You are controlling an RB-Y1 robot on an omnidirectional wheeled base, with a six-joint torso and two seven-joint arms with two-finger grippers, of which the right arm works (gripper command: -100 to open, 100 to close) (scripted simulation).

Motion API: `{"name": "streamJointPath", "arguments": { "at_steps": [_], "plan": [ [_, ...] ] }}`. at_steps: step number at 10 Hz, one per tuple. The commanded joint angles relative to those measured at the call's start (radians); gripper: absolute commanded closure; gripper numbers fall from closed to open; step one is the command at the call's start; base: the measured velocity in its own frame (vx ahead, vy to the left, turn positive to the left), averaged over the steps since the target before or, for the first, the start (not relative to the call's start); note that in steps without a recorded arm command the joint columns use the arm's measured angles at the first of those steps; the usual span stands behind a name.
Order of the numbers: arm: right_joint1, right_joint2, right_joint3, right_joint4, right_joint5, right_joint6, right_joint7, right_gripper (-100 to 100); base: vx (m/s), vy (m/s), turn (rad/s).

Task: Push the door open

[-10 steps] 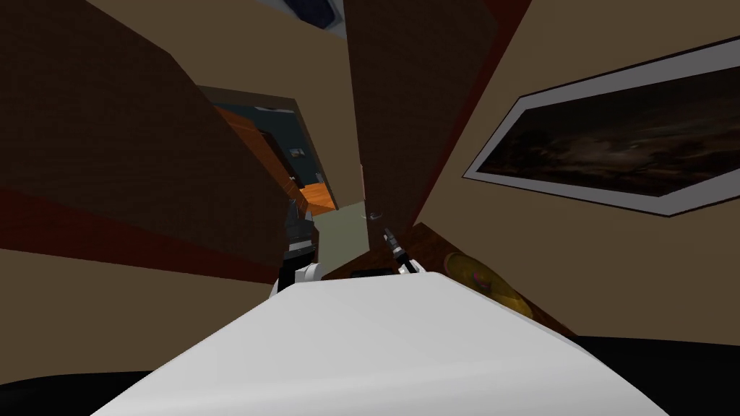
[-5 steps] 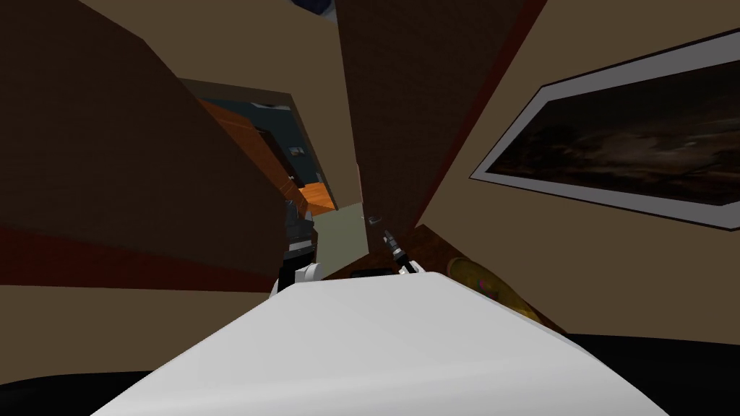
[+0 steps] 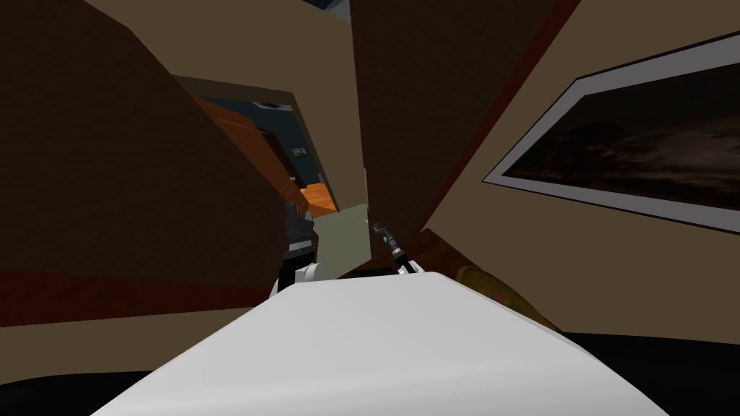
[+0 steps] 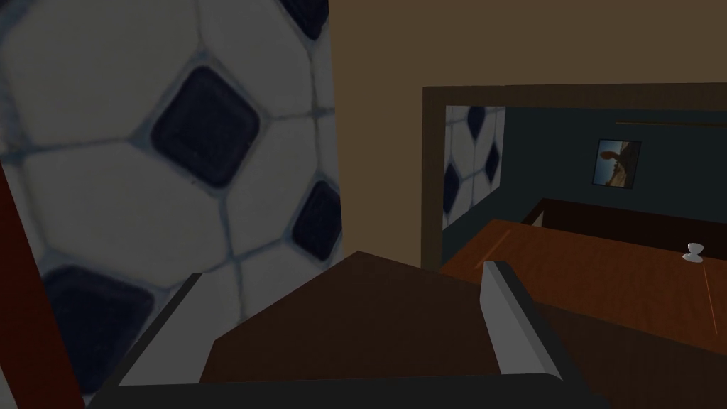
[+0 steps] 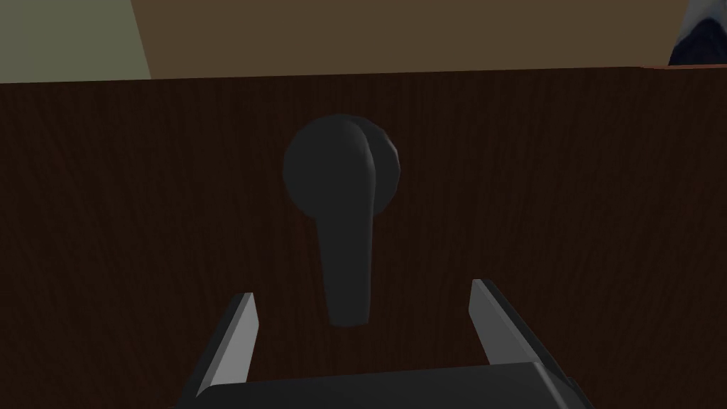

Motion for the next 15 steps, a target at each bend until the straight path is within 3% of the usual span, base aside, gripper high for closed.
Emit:
{"name": "streamJointPath", "arguments": {
  "at_steps": [1, 4, 5, 10, 15],
  "plan": [
    [-0.004, 0.006, -0.004, 0.007, -0.003, 0.001, 0.006, -100, 0.212, 0.083, 0.038],
    [-0.008, 0.01, -0.007, 0.015, -0.005, -0.001, 0.01, -100, 0.162, 0.048, 0.019],
    [-0.008, 0.01, -0.007, 0.015, -0.005, -0.001, 0.01, 100, -0.009, 0.0, -0.005],
    [-0.008, 0.01, -0.007, 0.015, -0.005, -0.001, 0.01, 100, -0.008, -0.002, 0.005],
    [-0.023, 0.015, -0.051, 0.028, -0.026, 0.005, 0.033, 100, 0.135, 0.073, -0.03]
  ]
}}
